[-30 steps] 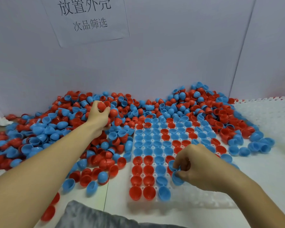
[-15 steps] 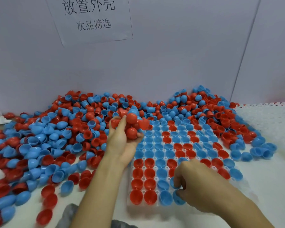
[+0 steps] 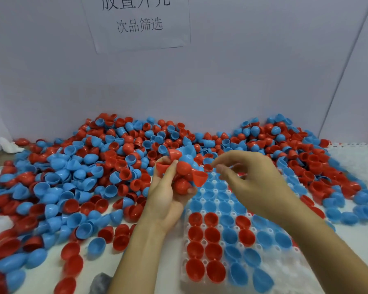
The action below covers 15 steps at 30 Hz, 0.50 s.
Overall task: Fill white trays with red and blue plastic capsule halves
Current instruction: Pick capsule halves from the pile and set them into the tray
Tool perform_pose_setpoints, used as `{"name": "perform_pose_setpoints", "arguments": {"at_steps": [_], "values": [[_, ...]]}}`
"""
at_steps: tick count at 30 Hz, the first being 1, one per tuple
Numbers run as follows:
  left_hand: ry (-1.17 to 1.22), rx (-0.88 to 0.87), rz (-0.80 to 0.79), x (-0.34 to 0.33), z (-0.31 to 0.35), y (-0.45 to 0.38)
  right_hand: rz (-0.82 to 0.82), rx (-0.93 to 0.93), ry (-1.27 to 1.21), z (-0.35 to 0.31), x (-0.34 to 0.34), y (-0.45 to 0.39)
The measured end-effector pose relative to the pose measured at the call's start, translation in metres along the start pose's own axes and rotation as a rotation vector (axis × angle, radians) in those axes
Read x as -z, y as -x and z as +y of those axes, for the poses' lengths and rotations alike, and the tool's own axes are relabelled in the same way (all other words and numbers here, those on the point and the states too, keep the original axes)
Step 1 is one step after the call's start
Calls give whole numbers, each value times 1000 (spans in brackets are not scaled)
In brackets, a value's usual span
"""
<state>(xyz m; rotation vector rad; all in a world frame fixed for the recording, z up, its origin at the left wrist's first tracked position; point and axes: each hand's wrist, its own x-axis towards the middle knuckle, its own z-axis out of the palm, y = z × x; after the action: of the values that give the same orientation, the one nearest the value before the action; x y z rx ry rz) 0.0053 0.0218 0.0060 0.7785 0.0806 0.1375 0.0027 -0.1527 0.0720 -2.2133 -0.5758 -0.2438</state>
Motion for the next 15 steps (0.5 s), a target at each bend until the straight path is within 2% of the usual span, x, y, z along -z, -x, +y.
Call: {"name": "perform_pose_setpoints", "arguments": {"at_steps": [4, 6, 11, 15], "values": [[-22, -49, -11, 2, 3, 0, -165, -32, 5, -7, -22, -30], [-3, -86, 58, 5, 3, -3, -226, -51, 4, -9, -32, -37], [78, -176, 300, 13, 6, -13, -249, -67, -18, -12, -58, -44], [181, -172, 389, 19, 11, -14, -286, -23, -23, -16, -75, -46]]}}
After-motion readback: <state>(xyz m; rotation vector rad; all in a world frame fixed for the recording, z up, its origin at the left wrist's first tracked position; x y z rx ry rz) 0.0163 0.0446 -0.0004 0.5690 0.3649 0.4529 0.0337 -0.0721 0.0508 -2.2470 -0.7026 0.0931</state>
